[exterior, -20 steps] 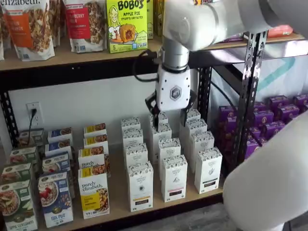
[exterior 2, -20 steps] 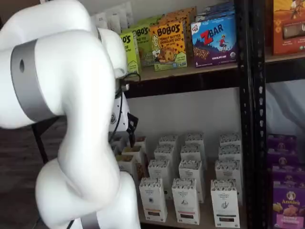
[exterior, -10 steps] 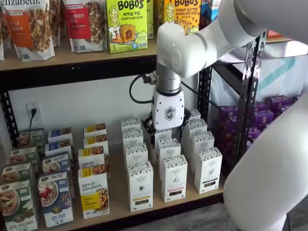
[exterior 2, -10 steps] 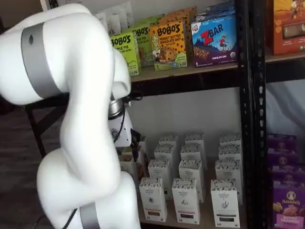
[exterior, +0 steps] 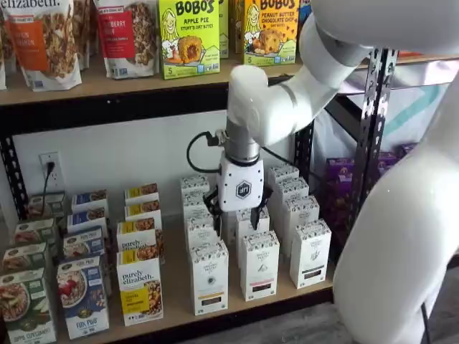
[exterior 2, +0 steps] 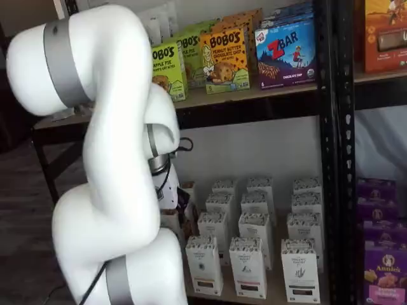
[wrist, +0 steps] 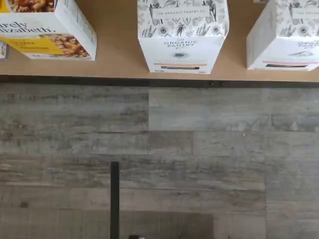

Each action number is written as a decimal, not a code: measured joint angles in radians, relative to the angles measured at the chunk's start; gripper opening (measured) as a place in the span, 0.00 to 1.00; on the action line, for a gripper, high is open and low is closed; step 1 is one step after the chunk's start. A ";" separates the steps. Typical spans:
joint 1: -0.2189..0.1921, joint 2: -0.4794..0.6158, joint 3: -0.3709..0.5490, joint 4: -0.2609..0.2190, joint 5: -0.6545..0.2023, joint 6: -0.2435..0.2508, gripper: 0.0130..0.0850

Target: Pick up the white box with a yellow strip in the middle, on the bottom shelf, the fourth box from the left

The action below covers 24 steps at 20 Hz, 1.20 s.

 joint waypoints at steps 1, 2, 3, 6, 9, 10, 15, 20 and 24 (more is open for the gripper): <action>-0.002 0.032 -0.003 0.023 -0.028 -0.021 1.00; -0.004 0.061 -0.008 0.038 -0.047 -0.036 1.00; -0.006 0.084 -0.013 0.037 -0.058 -0.036 1.00; -0.011 0.149 -0.020 0.043 -0.107 -0.050 1.00; -0.017 0.214 -0.025 0.090 -0.155 -0.099 1.00; -0.018 0.231 -0.025 0.095 -0.169 -0.105 1.00; -0.014 0.322 -0.029 0.097 -0.266 -0.109 1.00; -0.003 0.403 -0.055 0.136 -0.331 -0.139 1.00; -0.003 0.462 -0.098 0.127 -0.341 -0.130 1.00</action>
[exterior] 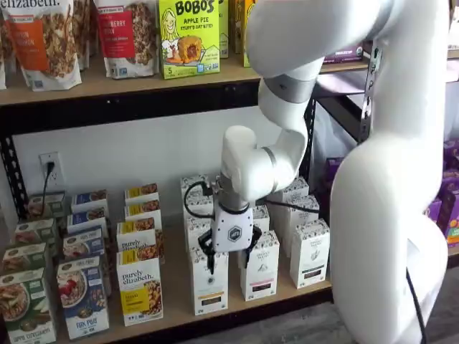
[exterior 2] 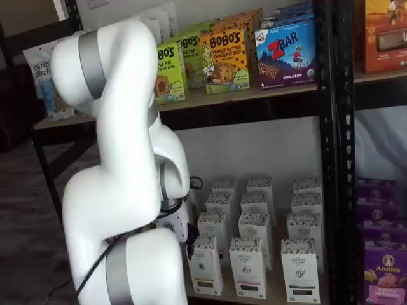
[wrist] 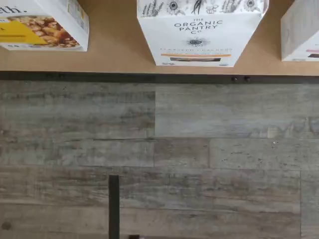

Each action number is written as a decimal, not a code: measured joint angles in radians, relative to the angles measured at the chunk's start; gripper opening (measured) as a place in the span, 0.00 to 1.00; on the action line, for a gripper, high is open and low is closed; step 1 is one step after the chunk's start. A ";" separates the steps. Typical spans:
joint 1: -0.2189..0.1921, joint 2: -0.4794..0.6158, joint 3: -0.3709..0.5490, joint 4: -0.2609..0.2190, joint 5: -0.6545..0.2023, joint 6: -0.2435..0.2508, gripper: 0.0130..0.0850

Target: Pick up the white box with a yellow strip in the middle, on the bottom shelf, the fourth box from the left

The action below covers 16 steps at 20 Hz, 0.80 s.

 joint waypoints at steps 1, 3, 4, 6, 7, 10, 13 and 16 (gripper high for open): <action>-0.002 0.016 -0.015 -0.009 0.004 0.007 1.00; -0.002 0.043 -0.038 0.005 -0.001 -0.007 1.00; -0.002 0.056 -0.049 0.014 -0.005 -0.016 1.00; -0.002 0.083 -0.072 0.034 -0.020 -0.036 1.00; -0.002 0.097 -0.085 0.043 -0.025 -0.045 1.00; -0.007 0.146 -0.144 0.021 -0.010 -0.027 1.00; -0.013 0.195 -0.209 -0.002 0.009 -0.011 1.00; -0.017 0.231 -0.254 0.016 0.006 -0.033 1.00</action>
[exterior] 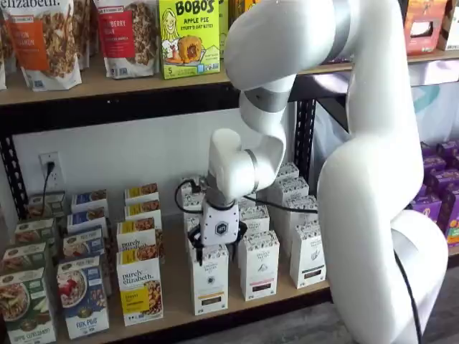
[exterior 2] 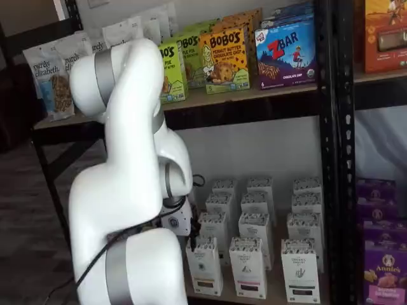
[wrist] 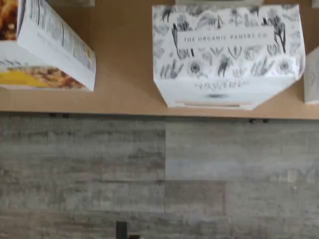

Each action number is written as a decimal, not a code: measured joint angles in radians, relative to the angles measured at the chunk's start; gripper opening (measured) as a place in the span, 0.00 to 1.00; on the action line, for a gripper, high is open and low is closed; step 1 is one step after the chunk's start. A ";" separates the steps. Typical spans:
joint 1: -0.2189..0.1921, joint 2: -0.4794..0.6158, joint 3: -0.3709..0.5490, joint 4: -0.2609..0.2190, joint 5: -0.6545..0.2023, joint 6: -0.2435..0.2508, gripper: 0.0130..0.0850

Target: Pick up the white box with a yellow strip in the middle, on the bottom shelf, the fourth box from the left

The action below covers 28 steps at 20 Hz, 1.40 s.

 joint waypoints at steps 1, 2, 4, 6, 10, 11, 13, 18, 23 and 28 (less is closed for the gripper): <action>-0.003 0.016 -0.022 0.003 0.003 -0.005 1.00; -0.007 0.028 -0.039 -0.004 0.008 -0.001 1.00; -0.014 0.052 -0.071 -0.035 0.020 0.021 1.00; -0.020 0.074 -0.100 -0.061 0.028 0.040 1.00; -0.031 0.118 -0.155 -0.080 0.028 0.047 1.00; -0.033 0.128 -0.168 -0.079 0.029 0.043 1.00; -0.036 0.143 -0.189 -0.071 0.033 0.033 1.00; -0.041 0.175 -0.232 -0.052 0.041 0.010 1.00; -0.048 0.196 -0.262 -0.073 0.055 0.024 1.00; -0.054 0.216 -0.286 -0.084 0.068 0.029 1.00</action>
